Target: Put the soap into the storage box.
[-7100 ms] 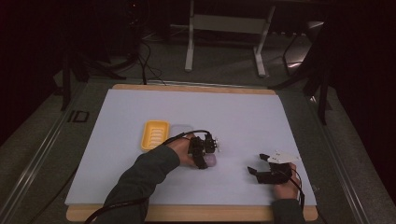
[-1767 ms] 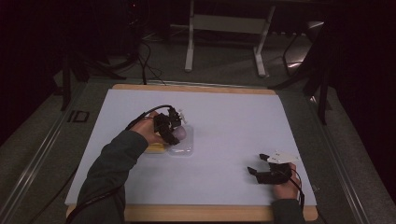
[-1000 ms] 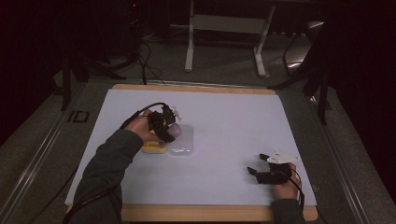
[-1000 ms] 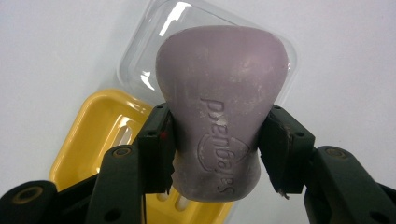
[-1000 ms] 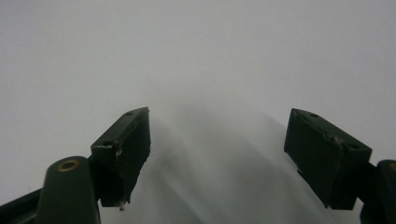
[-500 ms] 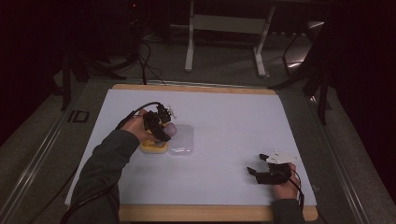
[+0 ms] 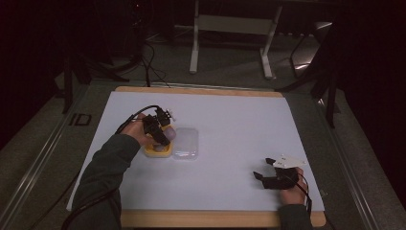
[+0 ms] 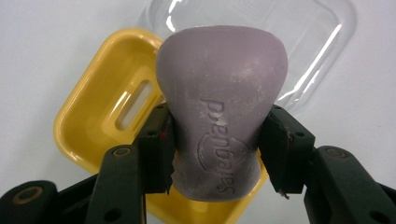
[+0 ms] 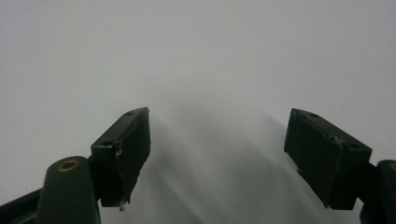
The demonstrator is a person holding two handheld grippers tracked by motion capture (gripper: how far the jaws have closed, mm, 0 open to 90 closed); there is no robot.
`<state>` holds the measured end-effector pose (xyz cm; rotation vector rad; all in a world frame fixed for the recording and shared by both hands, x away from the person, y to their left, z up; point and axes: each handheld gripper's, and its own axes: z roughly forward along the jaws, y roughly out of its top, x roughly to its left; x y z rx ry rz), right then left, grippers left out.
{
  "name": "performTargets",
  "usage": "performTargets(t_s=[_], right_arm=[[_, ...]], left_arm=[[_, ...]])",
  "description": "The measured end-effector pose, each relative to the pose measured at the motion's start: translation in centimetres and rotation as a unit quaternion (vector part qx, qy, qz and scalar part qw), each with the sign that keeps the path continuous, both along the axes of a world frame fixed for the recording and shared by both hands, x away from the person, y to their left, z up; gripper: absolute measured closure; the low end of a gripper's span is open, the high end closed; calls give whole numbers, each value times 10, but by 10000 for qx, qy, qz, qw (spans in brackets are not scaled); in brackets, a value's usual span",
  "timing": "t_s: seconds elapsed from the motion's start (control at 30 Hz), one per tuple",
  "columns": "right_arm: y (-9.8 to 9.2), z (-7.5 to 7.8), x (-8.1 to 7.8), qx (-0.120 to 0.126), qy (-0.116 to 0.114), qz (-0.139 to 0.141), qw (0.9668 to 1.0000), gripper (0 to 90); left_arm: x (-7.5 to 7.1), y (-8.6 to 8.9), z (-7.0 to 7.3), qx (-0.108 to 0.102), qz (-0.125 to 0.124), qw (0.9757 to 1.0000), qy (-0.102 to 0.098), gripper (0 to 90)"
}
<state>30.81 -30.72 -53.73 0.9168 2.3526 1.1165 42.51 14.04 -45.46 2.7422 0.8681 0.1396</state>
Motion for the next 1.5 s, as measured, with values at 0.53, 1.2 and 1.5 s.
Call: performTargets(t_s=[0.53, 1.2, 1.5], right_arm=[[1, 0, 0, -65, -17, 4, 10000, 223], [2, 0, 0, -88, -30, 13, 10000, 224], [2, 0, -1, -87, -26, 13, 10000, 223]], left_arm=[[4, 4, -9, -56, 198, 9998, 76, 498], [8, 4, -17, -39, 388, 9992, 111, 496], [11, 9, -18, -198, 589, 9980, 114, 462]])
